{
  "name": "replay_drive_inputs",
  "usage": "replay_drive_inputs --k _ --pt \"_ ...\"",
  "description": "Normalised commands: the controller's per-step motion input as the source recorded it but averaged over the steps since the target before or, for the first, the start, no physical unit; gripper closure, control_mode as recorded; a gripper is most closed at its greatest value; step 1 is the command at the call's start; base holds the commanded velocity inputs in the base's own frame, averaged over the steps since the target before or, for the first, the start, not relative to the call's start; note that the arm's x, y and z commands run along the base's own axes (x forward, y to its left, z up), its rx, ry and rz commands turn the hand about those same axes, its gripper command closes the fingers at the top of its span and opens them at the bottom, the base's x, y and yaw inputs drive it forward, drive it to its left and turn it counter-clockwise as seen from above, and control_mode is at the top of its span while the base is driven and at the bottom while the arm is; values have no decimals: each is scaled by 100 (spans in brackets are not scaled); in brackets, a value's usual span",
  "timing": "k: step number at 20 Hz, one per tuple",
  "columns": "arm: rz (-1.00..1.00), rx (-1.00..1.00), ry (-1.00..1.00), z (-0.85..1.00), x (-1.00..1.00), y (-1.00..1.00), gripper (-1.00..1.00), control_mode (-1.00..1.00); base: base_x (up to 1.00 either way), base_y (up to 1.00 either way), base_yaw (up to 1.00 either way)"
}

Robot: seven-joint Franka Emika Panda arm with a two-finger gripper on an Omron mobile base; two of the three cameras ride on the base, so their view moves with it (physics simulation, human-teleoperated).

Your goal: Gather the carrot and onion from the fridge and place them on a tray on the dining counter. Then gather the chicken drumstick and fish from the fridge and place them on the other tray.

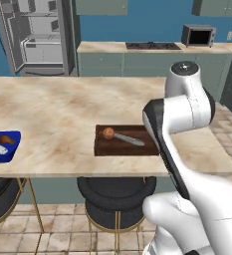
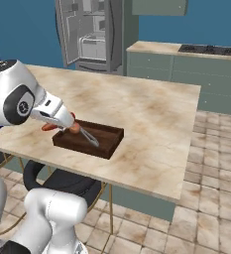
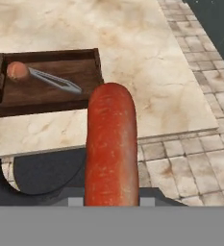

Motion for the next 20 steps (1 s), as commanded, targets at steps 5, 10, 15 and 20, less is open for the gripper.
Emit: replay_drive_inputs --k 5,10,15,20 --pt "1 0 13 -41 58 0 100 -100 0 0 0" --pt "4 0 7 -49 69 -5 100 -100 0 0 0" --pt "4 0 10 -44 62 -10 100 -100 0 0 0" --pt "2 0 9 -33 48 -5 100 -100 0 0 0"
